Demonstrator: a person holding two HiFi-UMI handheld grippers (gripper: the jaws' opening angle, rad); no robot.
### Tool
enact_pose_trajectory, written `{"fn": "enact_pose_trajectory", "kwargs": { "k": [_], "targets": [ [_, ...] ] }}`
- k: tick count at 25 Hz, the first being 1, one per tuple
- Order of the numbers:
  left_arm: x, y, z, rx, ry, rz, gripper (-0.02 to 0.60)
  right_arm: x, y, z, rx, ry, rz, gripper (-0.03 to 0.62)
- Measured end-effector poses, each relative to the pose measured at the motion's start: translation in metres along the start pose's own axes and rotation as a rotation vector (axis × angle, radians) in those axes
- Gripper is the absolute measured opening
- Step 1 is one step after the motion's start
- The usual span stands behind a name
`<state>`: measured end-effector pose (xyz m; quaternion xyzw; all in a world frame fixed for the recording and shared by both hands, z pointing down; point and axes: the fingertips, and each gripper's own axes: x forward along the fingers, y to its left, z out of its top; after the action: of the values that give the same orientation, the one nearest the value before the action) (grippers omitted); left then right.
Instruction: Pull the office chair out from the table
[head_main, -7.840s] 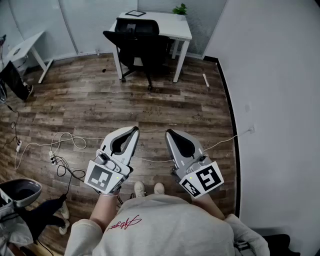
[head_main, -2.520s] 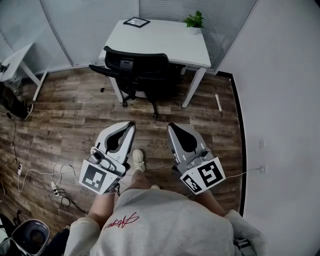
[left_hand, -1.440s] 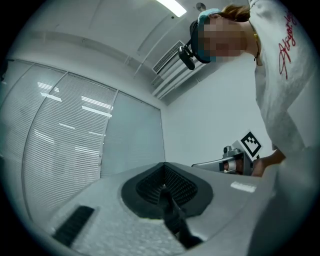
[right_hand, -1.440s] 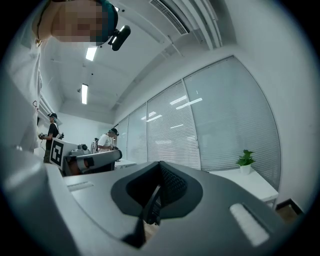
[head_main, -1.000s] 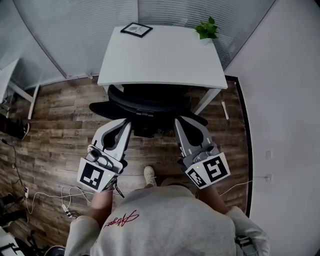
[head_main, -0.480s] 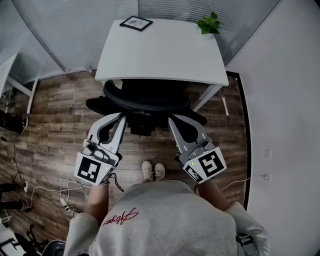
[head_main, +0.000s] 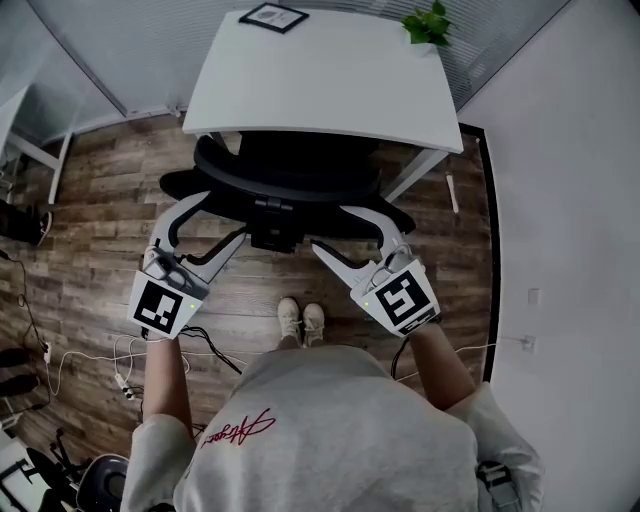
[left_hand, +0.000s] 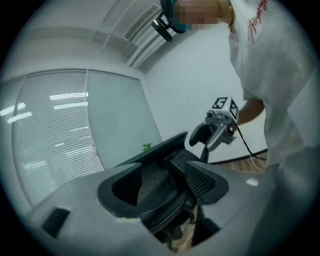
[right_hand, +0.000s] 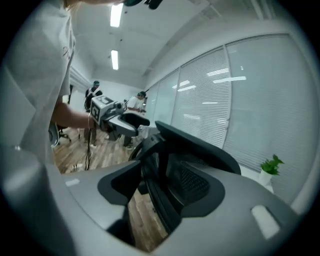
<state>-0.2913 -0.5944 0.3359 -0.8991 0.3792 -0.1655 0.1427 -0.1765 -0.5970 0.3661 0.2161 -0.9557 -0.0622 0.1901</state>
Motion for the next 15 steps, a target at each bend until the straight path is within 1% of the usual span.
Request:
{"fn": "enact_pose_trajectory", "kwargs": {
  "k": [1,2,4,7,11,13,15],
  "targets": [
    [0.001,-0.003,-0.009,0.070,0.055,-0.036,0.277,0.002,0.002,-0.007,-0.049,0.042,0.016,0.233],
    [0.001,-0.005,-0.016,0.110,0.092,-0.064,0.288,0.004,0.004,-0.013,-0.091,0.074,0.027,0.235],
    [0.003,-0.007,-0.031,0.142,0.139,-0.095,0.290,0.006,0.006,-0.023,-0.152,0.121,0.043,0.235],
    [0.007,-0.012,-0.056,0.196,0.207,-0.124,0.295,0.012,0.010,-0.036,-0.208,0.180,0.065,0.230],
    [0.016,-0.024,-0.090,0.332,0.345,-0.203,0.296,0.020,0.010,-0.051,-0.316,0.274,0.055,0.230],
    [0.021,-0.028,-0.099,0.371,0.384,-0.230,0.296,0.023,0.006,-0.058,-0.359,0.317,0.046,0.230],
    [0.025,-0.030,-0.103,0.391,0.403,-0.243,0.296,0.026,0.002,-0.062,-0.376,0.339,0.041,0.230]
  ]
}}
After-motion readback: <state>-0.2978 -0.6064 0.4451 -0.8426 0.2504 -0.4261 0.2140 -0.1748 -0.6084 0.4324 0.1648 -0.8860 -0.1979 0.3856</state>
